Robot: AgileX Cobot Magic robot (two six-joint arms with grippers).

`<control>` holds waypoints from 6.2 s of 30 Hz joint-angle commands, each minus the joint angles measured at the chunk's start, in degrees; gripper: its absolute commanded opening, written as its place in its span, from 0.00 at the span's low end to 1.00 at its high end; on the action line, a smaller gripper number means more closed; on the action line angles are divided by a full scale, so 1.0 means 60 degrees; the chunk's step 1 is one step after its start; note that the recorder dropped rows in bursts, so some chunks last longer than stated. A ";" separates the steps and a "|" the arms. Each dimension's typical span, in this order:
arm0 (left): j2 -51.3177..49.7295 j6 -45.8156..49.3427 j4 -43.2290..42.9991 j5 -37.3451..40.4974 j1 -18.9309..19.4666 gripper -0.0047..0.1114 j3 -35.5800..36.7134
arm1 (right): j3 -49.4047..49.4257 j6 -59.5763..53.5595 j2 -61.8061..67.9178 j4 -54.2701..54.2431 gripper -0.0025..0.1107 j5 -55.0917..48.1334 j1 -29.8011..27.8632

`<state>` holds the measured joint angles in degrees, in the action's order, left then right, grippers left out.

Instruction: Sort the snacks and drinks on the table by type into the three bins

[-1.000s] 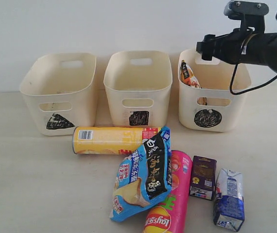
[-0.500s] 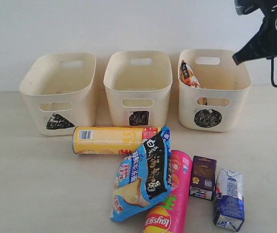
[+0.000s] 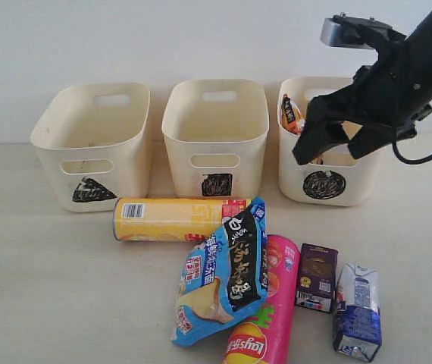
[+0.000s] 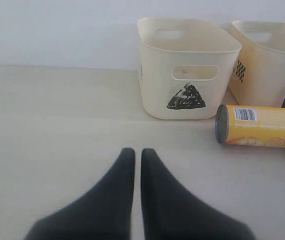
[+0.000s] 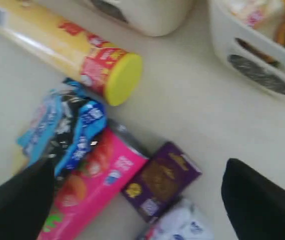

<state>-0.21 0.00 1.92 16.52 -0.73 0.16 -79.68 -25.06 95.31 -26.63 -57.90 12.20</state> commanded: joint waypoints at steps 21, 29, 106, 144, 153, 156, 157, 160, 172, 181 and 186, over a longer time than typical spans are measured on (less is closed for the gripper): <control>0.0035 -0.0063 -0.0006 -0.0024 0.0036 0.07 -0.0026 | 0.1438 0.2364 0.0509 0.0601 0.76 0.2464 0.3238; 0.0035 -0.0063 -0.0006 -0.0024 0.0036 0.07 -0.0026 | 0.1652 0.2653 0.1169 0.0570 0.76 0.2824 0.3292; 0.0035 -0.0063 -0.0006 -0.0024 0.0036 0.07 -0.0026 | 0.1430 0.0073 0.1985 0.0427 0.02 0.4974 0.4724; 0.0035 -0.0063 -0.0006 -0.0024 0.0036 0.07 -0.0026 | 0.3562 0.4238 0.0987 1.3159 0.63 0.3966 0.9953; 0.0035 -0.0063 -0.0006 -0.0024 0.0036 0.07 -0.0026 | 0.3634 0.4406 0.1281 1.3106 0.63 0.4409 0.9953; 0.0035 -0.0063 -0.0006 -0.0024 0.0036 0.07 -0.0026 | 0.3634 0.4406 0.1640 1.3145 0.63 0.4385 0.9953; 0.0035 -0.0063 -0.0006 -0.0024 0.0036 0.07 -0.0026 | 0.3634 0.4406 0.1791 1.3279 0.63 0.4306 0.9953; 0.0035 -0.0063 -0.0006 -0.0024 0.0036 0.07 -0.0026 | 0.3617 0.4727 0.2071 1.3874 0.63 0.4136 0.9953; 0.0035 -0.0063 -0.0006 -0.0024 0.0036 0.07 -0.0026 | 0.3517 0.6698 0.2955 1.6124 0.63 0.3526 0.9936; 0.0035 -0.0063 -0.0006 -0.0024 0.0036 0.07 -0.0026 | 0.3141 0.6842 0.3319 1.6737 0.63 0.3120 0.9936; 0.0035 -0.0063 -0.0006 -0.0024 0.0036 0.07 -0.0026 | 0.3141 0.6842 0.3545 1.7039 0.63 0.3120 0.9874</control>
<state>-0.21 0.00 1.92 16.52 -0.73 0.16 -60.57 15.65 115.94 74.54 -38.81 71.89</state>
